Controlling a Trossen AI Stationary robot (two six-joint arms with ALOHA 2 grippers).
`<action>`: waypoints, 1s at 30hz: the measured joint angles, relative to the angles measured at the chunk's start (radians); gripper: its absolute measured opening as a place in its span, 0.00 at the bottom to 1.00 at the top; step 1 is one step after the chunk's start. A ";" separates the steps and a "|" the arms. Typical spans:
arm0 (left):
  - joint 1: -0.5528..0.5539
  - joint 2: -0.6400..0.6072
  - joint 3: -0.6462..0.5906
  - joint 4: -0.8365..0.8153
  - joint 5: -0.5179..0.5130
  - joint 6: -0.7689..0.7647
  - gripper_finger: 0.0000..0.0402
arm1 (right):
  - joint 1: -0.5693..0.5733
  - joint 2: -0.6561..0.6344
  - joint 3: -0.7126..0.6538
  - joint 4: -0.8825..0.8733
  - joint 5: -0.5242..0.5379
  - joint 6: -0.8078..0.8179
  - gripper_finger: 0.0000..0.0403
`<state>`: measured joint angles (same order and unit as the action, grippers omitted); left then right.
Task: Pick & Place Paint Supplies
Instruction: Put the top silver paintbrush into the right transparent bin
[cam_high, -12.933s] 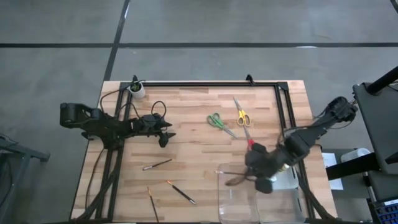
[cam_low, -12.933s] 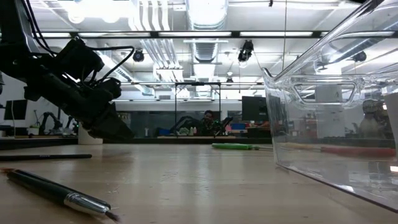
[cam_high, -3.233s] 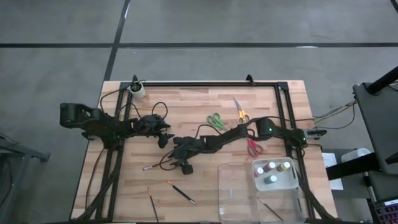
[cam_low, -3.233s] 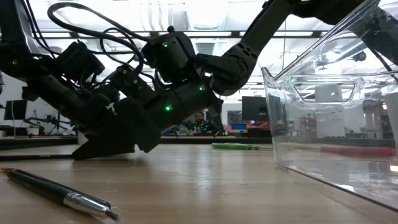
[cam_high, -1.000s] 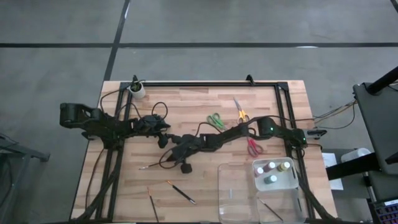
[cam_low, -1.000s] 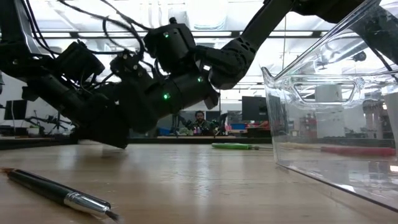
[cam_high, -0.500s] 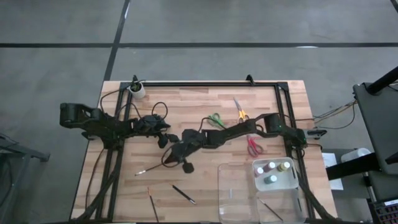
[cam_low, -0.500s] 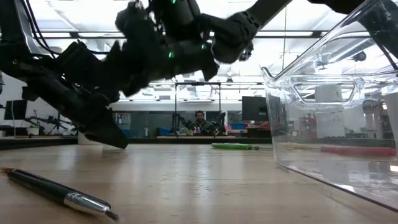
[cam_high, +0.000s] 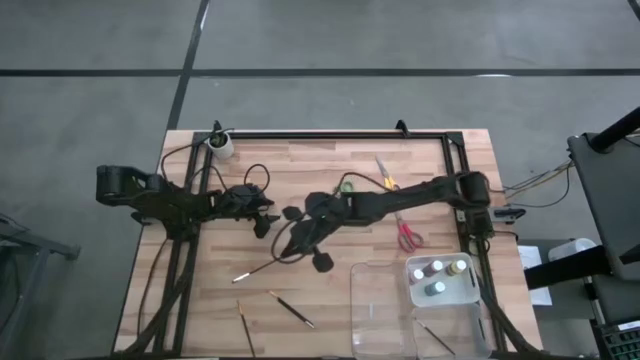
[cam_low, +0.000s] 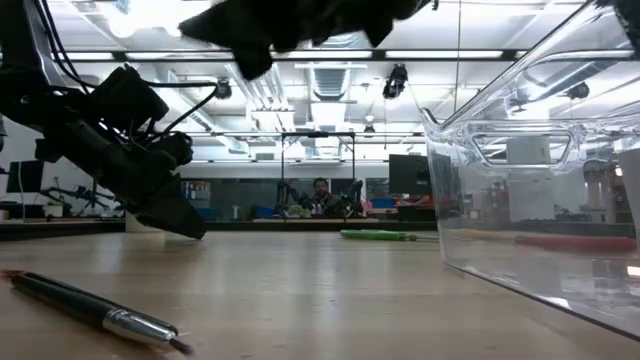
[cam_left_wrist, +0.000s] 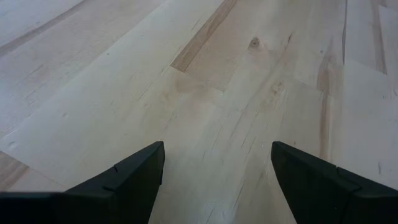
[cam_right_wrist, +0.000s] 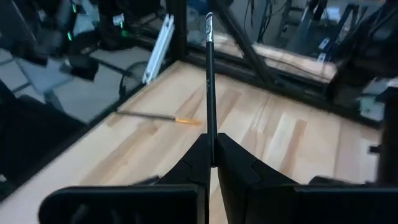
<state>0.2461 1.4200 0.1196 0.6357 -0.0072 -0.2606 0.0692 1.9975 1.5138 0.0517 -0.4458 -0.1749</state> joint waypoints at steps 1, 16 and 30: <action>0.000 0.000 0.000 0.001 0.000 0.000 0.76 | 0.000 -0.027 -0.020 -0.005 0.000 0.007 0.03; 0.000 0.000 0.000 -0.001 0.000 0.001 0.76 | 0.027 -0.470 -0.380 -0.056 0.178 0.056 0.03; 0.000 0.000 0.000 -0.001 0.000 0.001 0.76 | 0.226 -0.822 -0.619 -0.173 0.532 0.295 0.03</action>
<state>0.2460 1.4200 0.1192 0.6350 -0.0071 -0.2600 0.2948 1.1756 0.8948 -0.1216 0.0866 0.1202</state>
